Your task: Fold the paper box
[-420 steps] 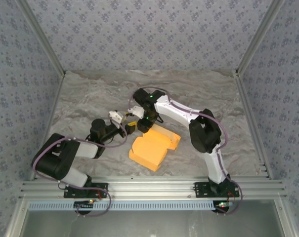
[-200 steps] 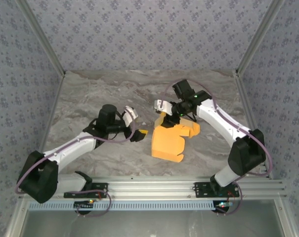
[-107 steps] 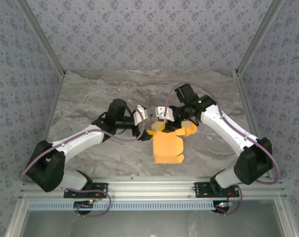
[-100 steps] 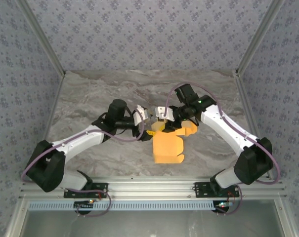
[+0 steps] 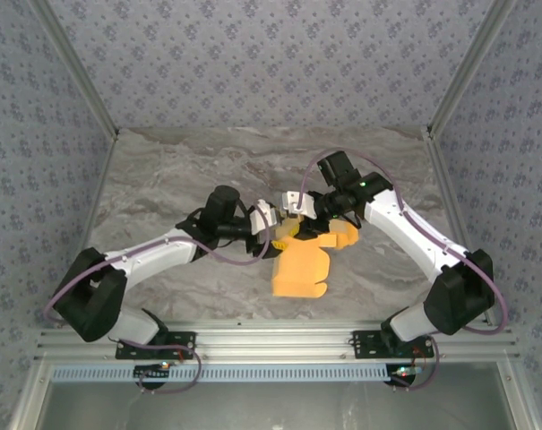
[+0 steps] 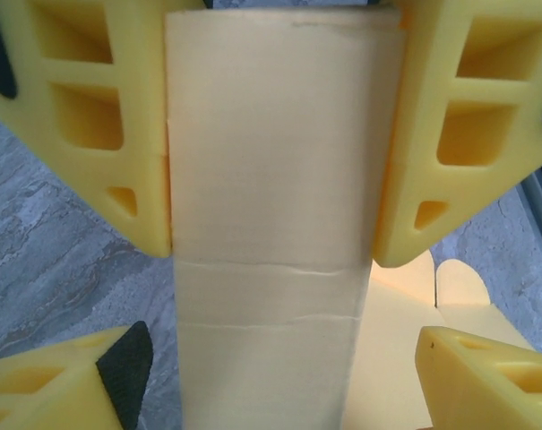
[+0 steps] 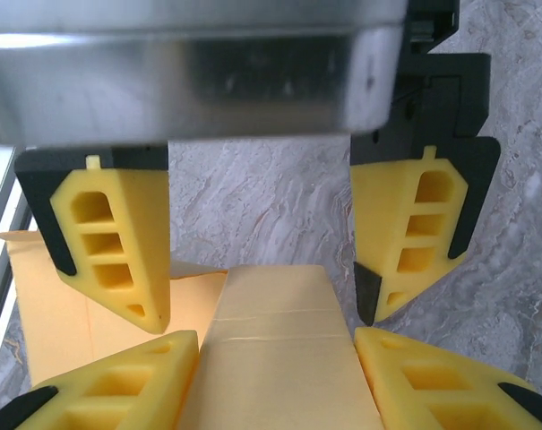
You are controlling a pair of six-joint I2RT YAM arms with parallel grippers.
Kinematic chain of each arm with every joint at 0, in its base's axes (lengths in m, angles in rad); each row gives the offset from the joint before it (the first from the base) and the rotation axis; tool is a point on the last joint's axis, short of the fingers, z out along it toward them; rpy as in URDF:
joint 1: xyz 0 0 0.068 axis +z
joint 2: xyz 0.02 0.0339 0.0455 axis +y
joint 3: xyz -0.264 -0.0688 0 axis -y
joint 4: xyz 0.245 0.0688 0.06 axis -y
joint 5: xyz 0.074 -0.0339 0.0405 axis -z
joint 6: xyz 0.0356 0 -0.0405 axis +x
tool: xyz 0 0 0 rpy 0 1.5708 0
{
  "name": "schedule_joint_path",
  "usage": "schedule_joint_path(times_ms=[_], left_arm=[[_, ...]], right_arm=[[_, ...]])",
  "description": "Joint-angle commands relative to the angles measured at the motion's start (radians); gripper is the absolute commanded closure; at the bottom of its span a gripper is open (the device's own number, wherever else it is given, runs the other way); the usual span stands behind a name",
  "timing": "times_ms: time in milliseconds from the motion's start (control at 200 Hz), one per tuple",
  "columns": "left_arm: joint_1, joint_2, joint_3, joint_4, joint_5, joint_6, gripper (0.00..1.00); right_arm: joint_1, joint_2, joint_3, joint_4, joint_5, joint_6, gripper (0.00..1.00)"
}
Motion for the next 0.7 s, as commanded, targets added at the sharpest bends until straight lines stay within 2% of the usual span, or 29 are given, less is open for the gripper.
schedule_joint_path(times_ms=[0,220,360,565,695], left_arm=[[-0.008,0.018,0.037,-0.042,0.013,0.066,0.28],[-0.008,0.019,0.042,-0.045,-0.009,0.097,0.48],[-0.009,0.026,0.055,-0.055,-0.015,0.093,0.55],[-0.009,0.026,0.049,-0.029,0.029,0.059,0.59],[-0.008,0.021,0.032,-0.012,0.031,0.047,0.6]], right_arm=[[0.001,-0.006,0.023,-0.029,-0.022,0.043,0.57],[0.002,0.003,0.042,-0.051,-0.026,0.049,0.56],[0.025,0.005,0.034,-0.043,-0.01,0.035,0.56],[0.073,-0.004,0.001,-0.032,0.083,-0.034,0.56],[0.071,-0.016,-0.002,-0.043,0.096,-0.068,0.56]])
